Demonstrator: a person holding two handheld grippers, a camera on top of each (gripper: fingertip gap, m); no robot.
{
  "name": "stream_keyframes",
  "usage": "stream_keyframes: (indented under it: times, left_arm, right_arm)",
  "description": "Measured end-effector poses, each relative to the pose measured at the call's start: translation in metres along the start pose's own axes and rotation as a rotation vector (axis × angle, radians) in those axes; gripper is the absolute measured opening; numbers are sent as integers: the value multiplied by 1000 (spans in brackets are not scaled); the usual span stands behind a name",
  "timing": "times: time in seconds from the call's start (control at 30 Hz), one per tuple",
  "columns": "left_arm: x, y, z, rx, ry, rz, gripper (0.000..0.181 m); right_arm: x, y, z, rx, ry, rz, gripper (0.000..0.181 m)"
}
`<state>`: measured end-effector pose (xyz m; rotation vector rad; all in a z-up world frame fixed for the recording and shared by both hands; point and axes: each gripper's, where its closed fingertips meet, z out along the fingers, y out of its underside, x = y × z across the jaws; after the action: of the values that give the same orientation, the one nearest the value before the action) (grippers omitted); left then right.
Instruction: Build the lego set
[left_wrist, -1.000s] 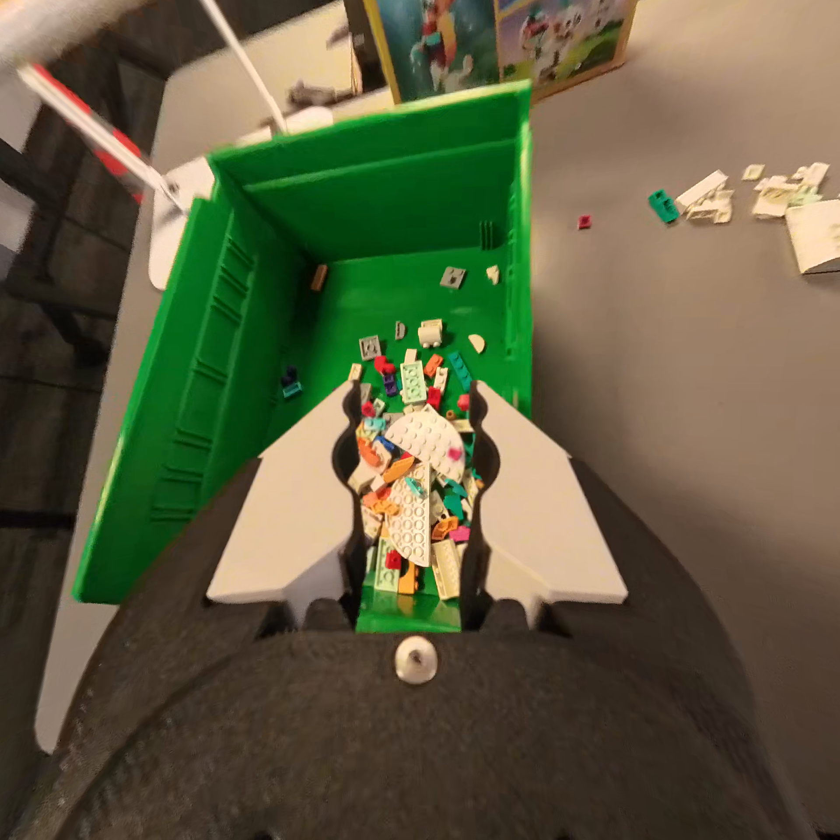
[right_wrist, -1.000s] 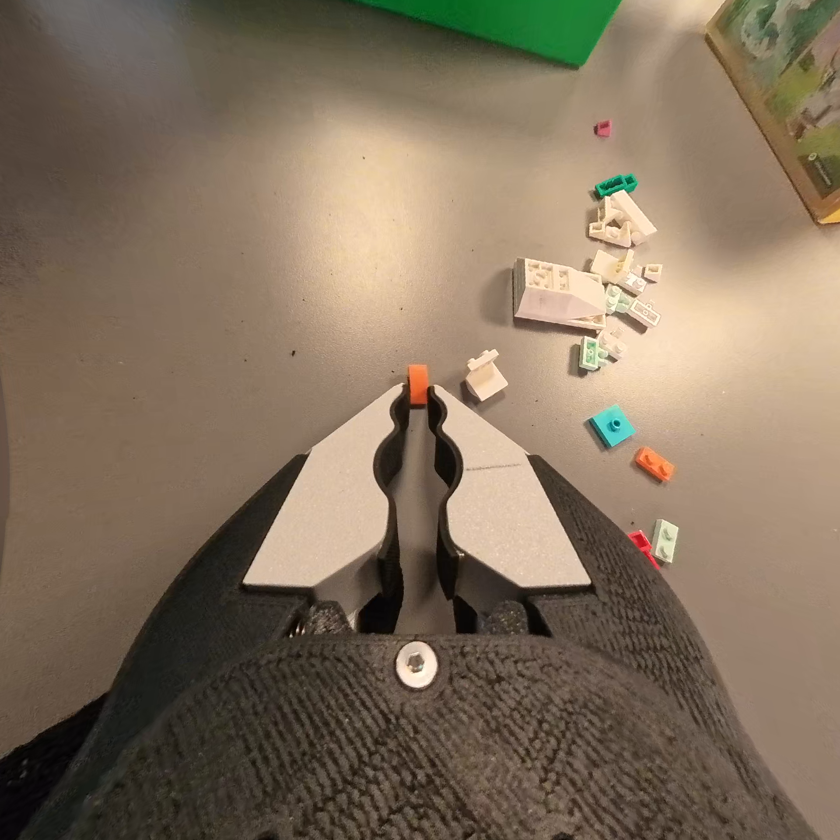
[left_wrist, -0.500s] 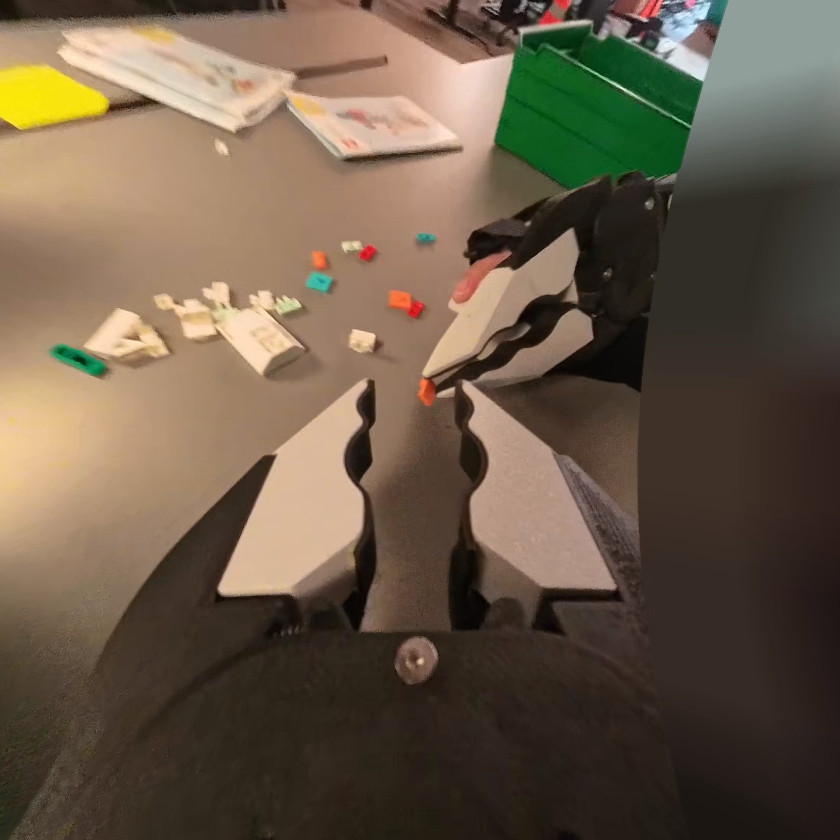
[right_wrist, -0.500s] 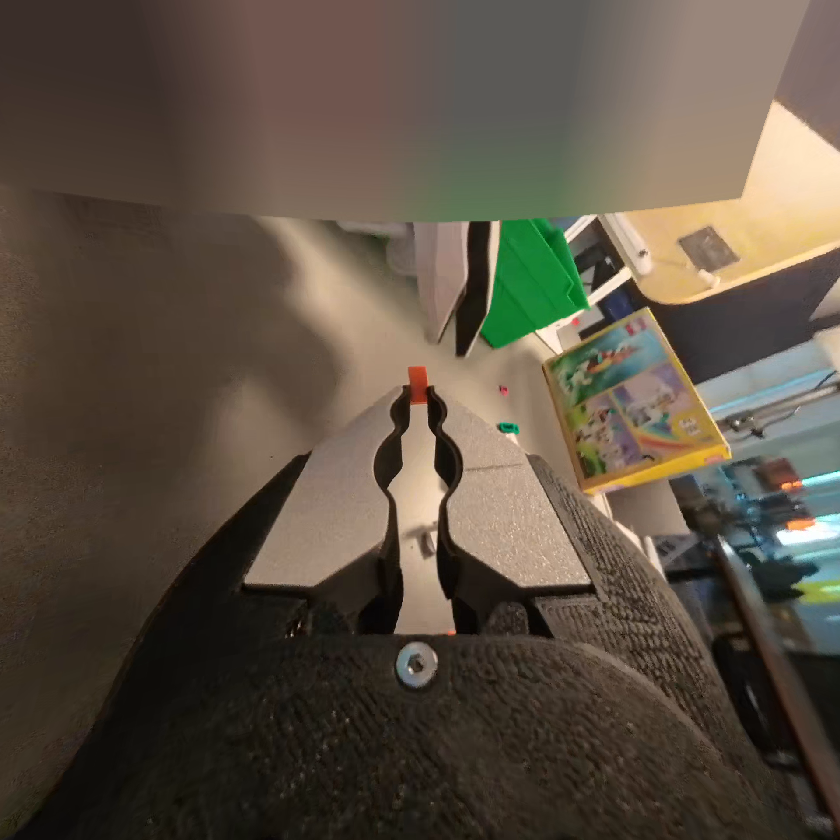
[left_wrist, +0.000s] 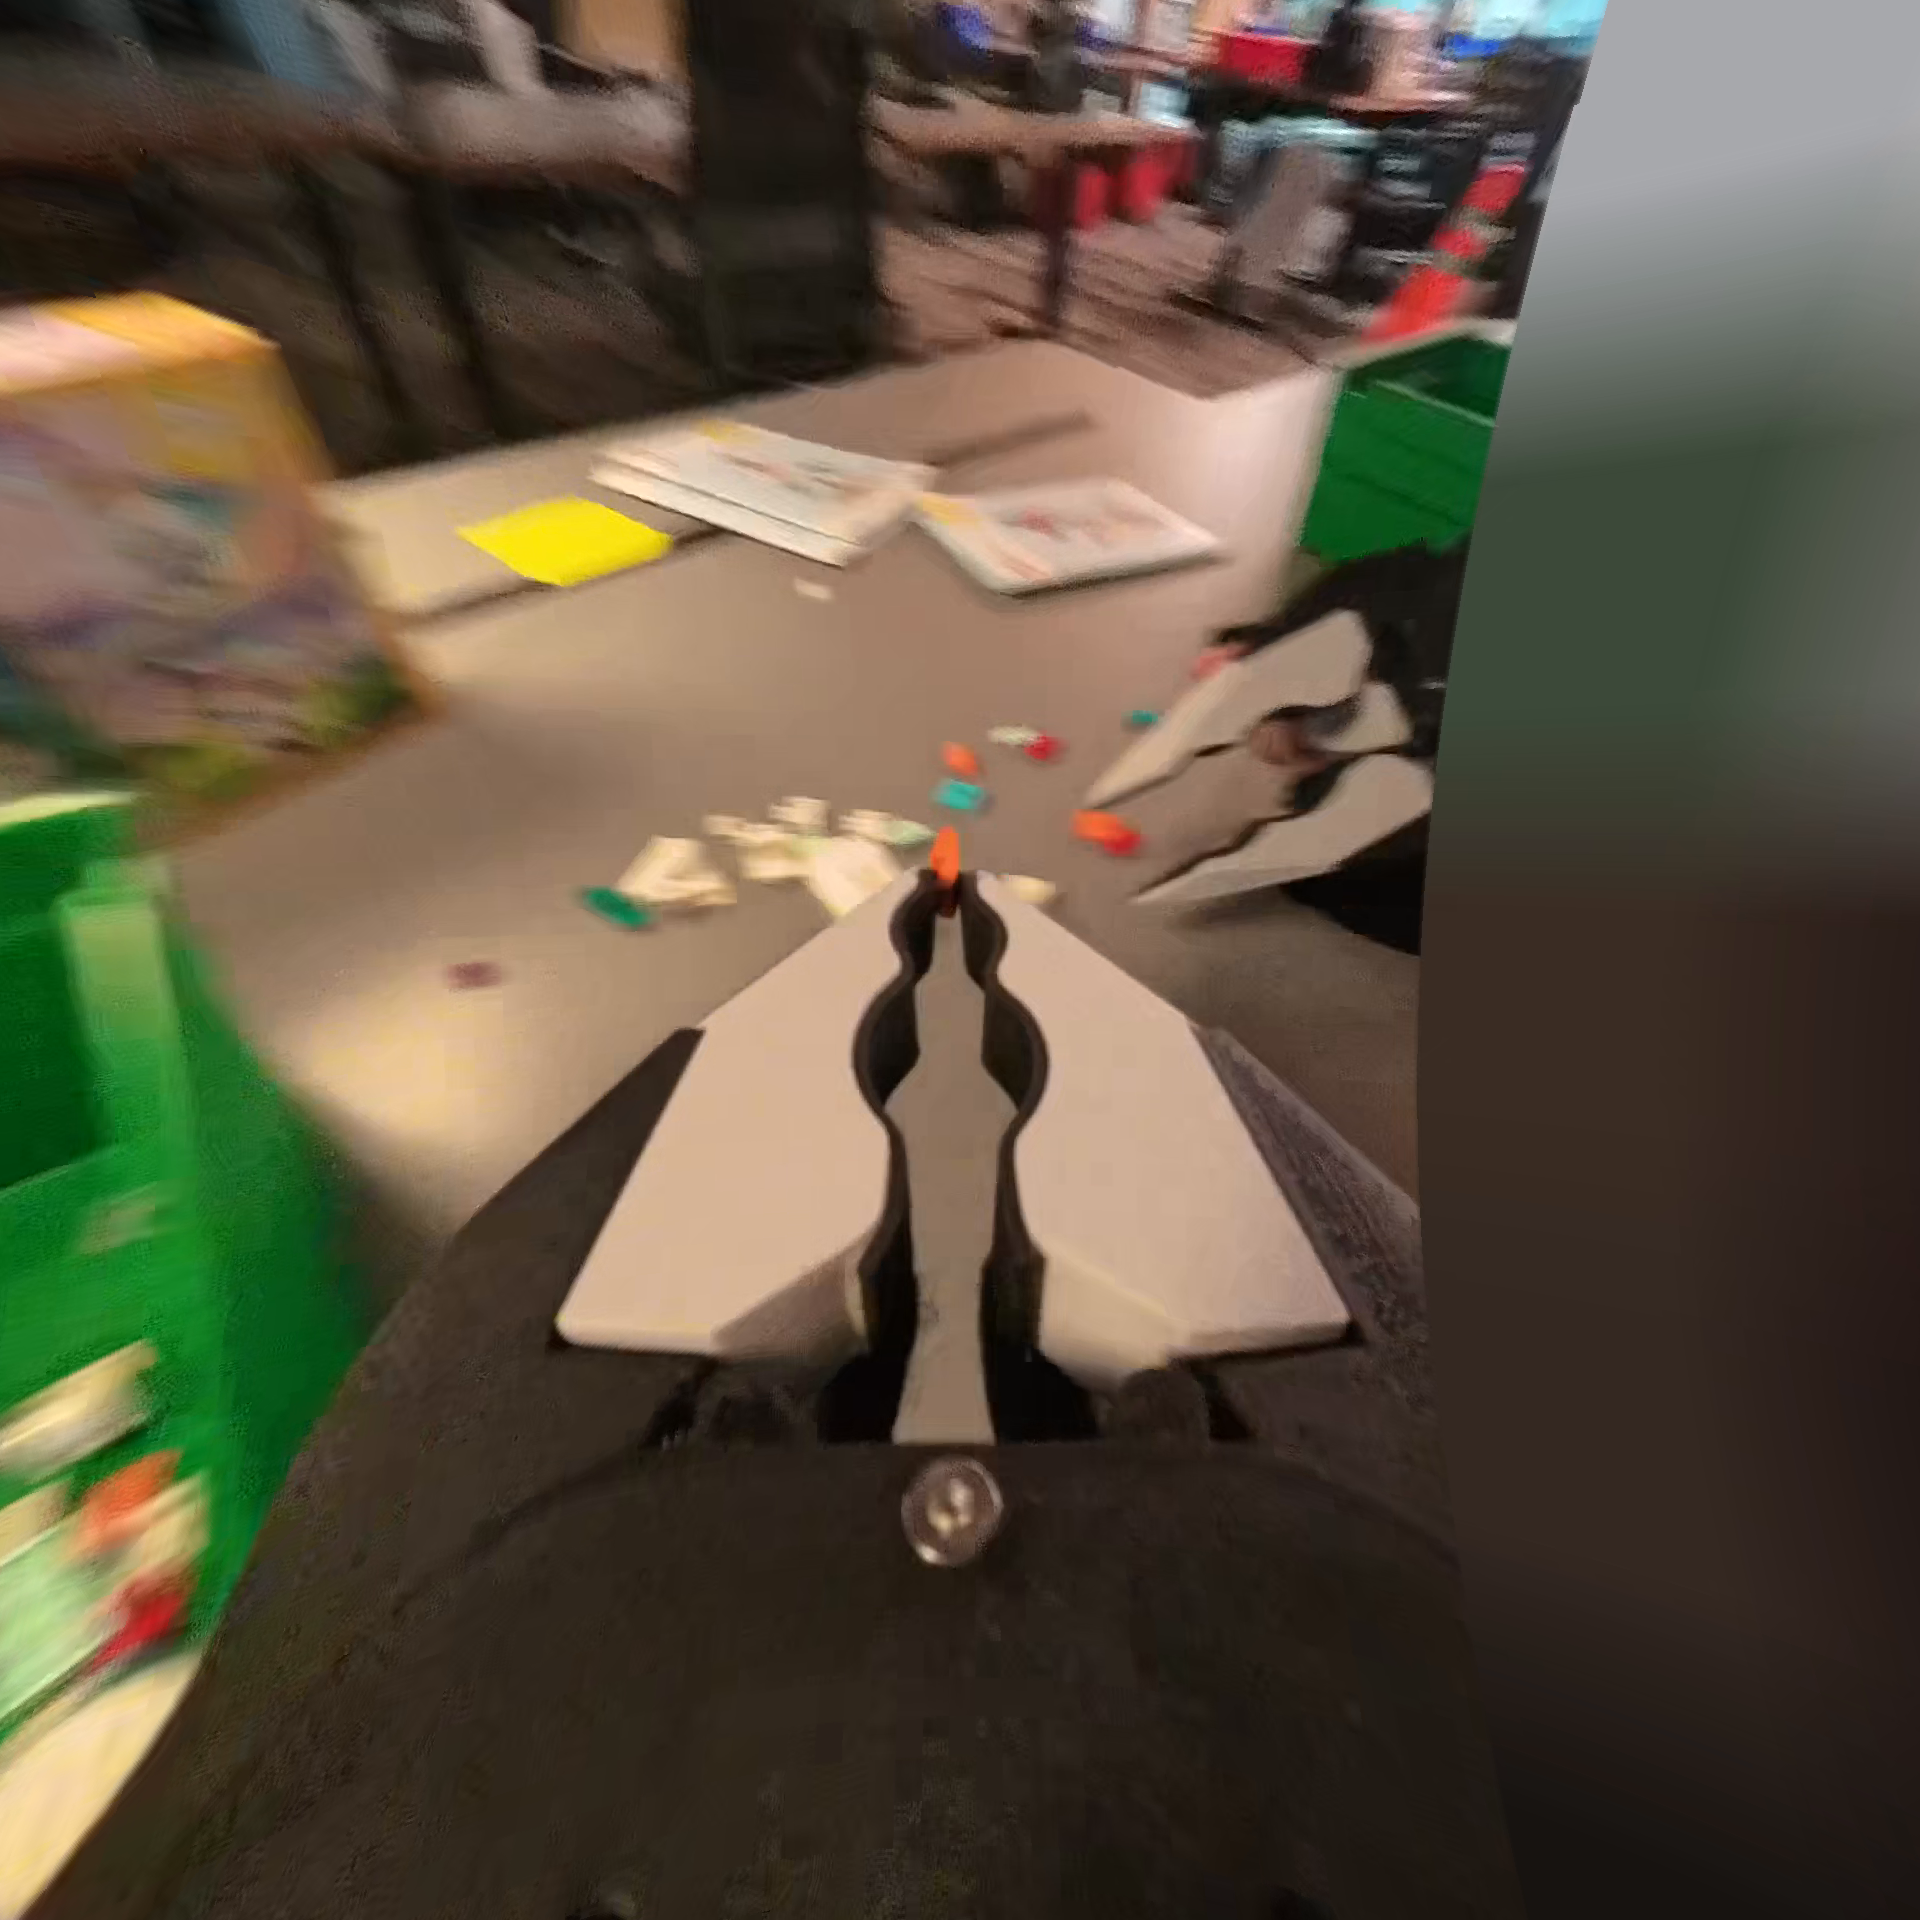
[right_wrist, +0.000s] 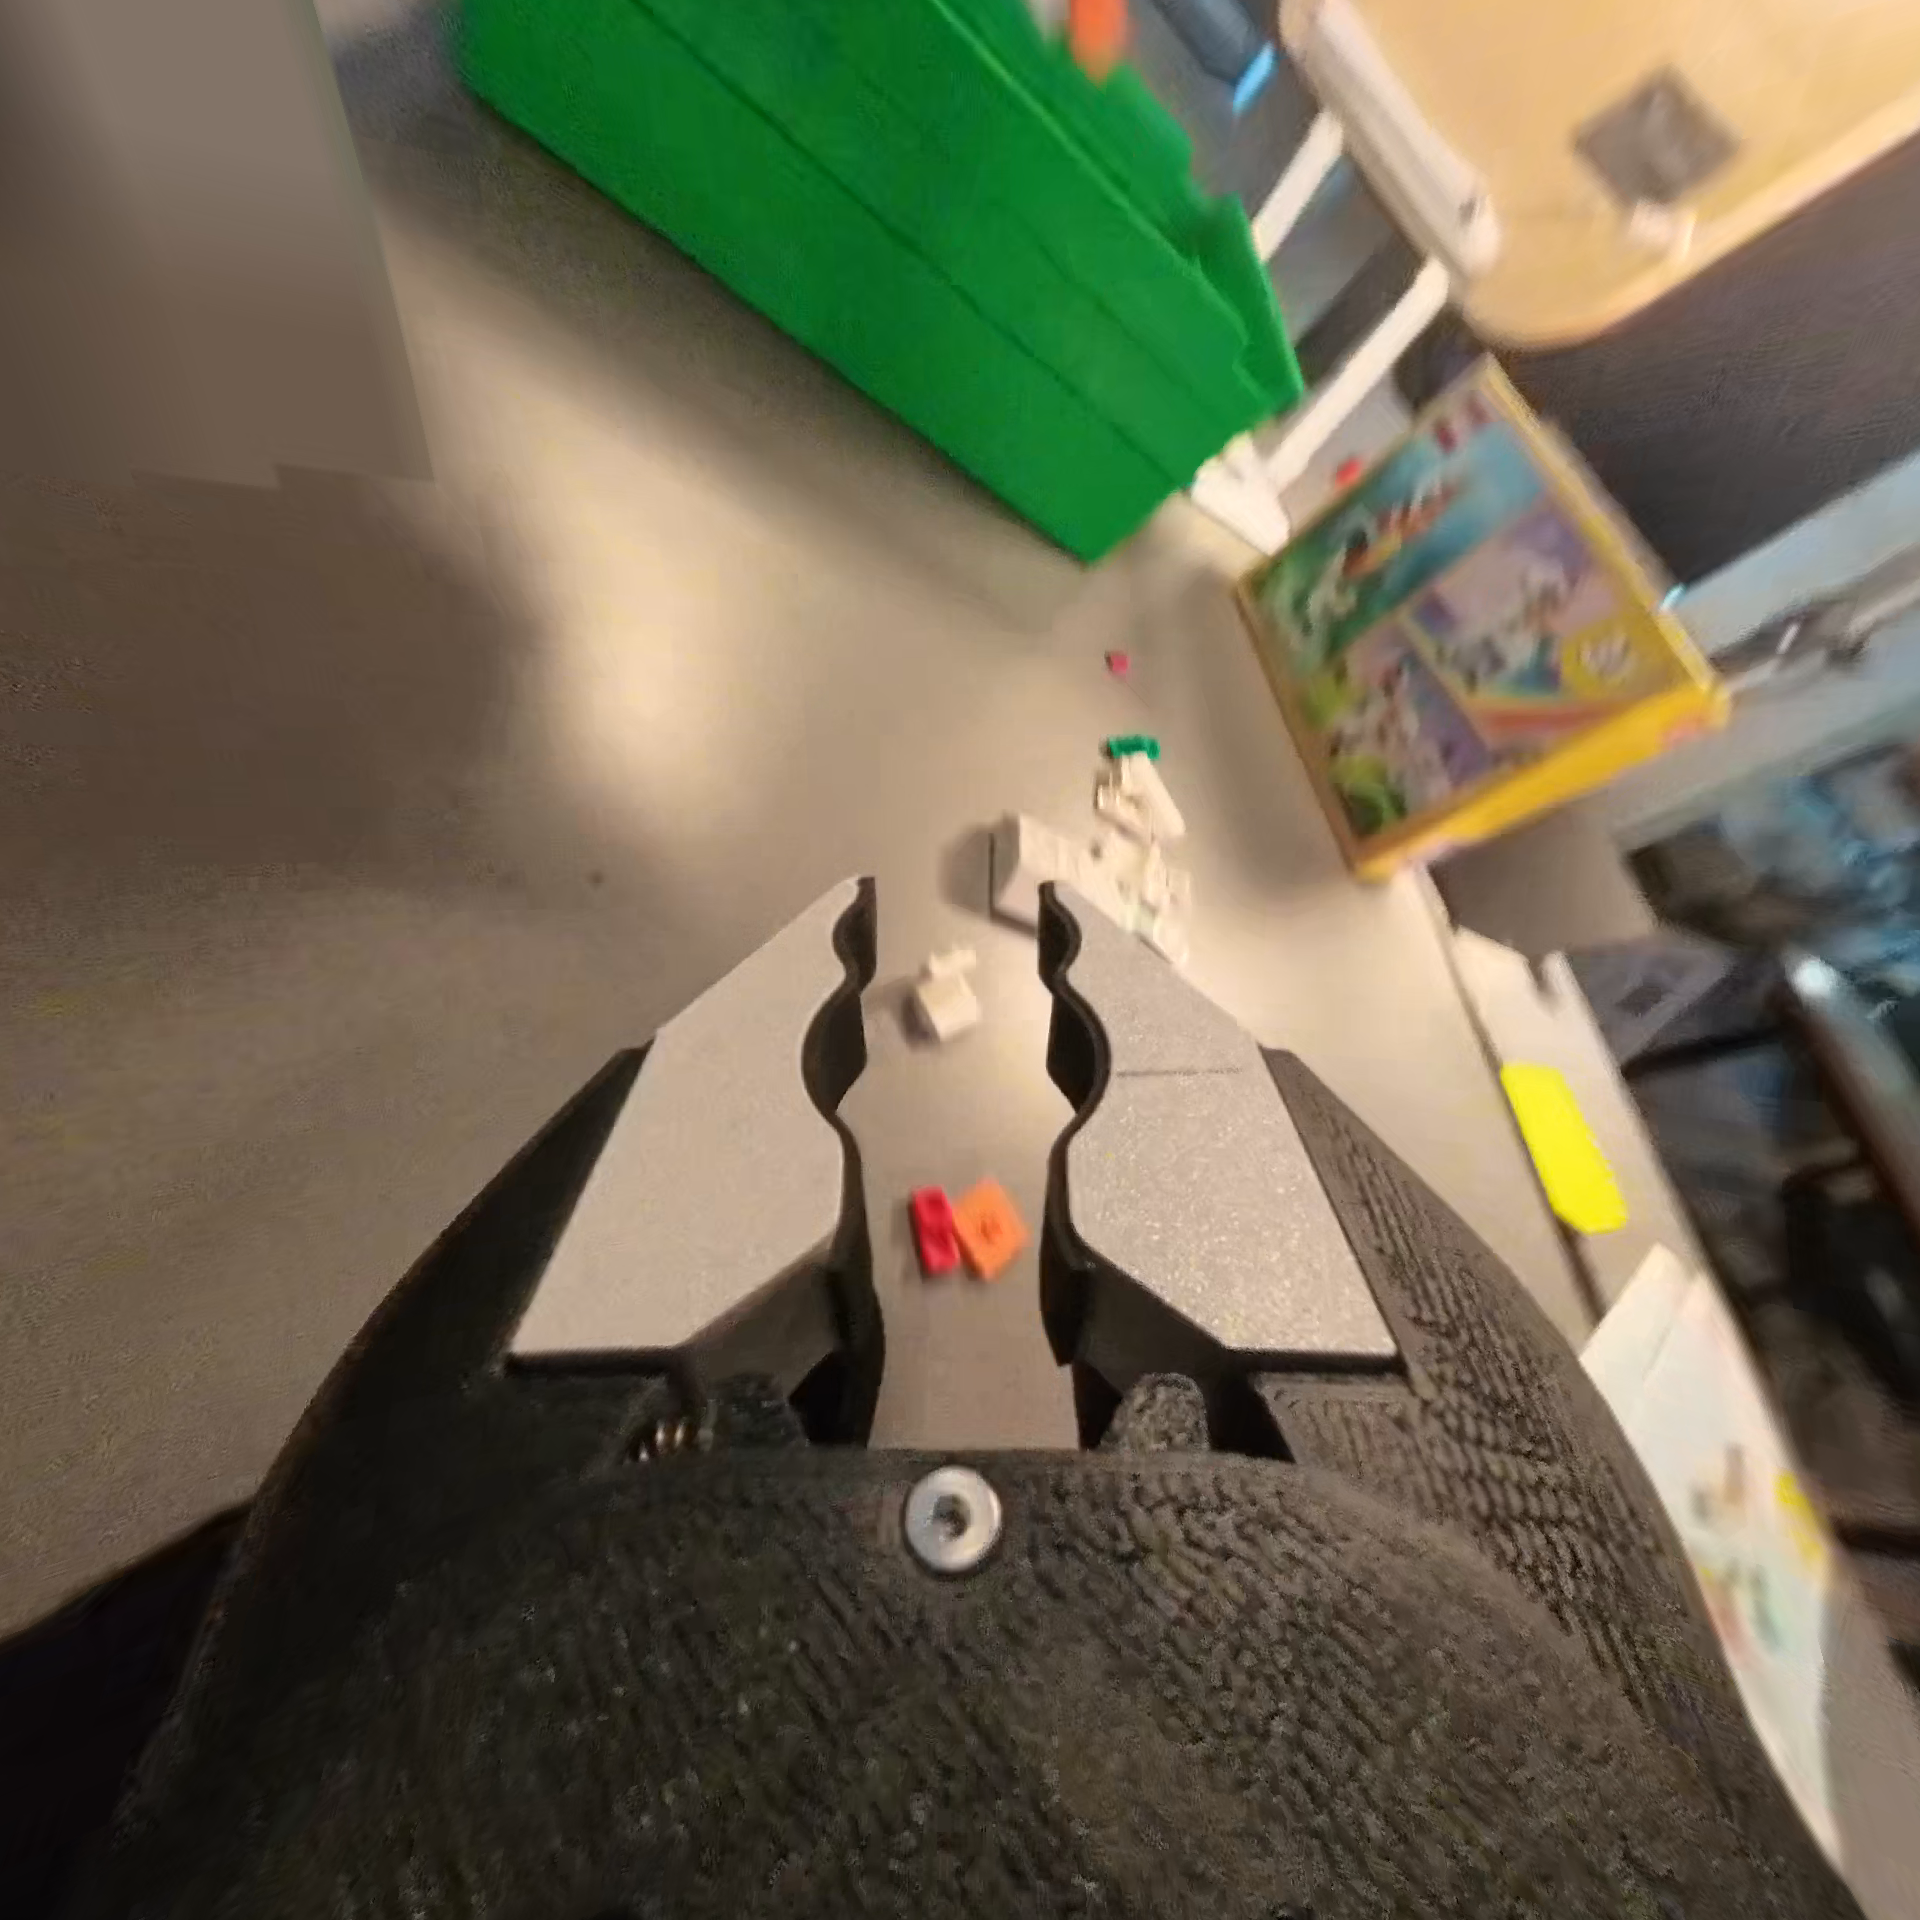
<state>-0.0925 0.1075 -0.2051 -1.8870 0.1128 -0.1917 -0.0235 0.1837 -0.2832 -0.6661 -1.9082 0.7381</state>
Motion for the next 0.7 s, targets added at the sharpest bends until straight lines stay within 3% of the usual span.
stream_keyframes:
  times: [0.1,0.23,0.3,0.5,0.6,0.7]
  left_arm:
    - [-59,-6,-51,-65,-329,38,4]
    - [-119,30,-105,-281,-634,-22,5]
    - [-137,55,-116,-369,-689,-103,13]
    - [-162,119,-129,-589,-773,-289,71]
    - [-165,115,-132,-595,-821,-234,80]
    - [-159,89,-128,-512,-837,-138,76]
  right_arm:
    - [10,36,-17,-105,-68,176,32]
    - [4,66,-31,-176,-180,396,33]
    - [0,71,-30,-197,-215,467,33]
    - [0,82,-26,-263,-193,513,27]
    - [2,84,-25,-273,-183,544,22]
    - [1,83,-23,-276,-186,559,19]
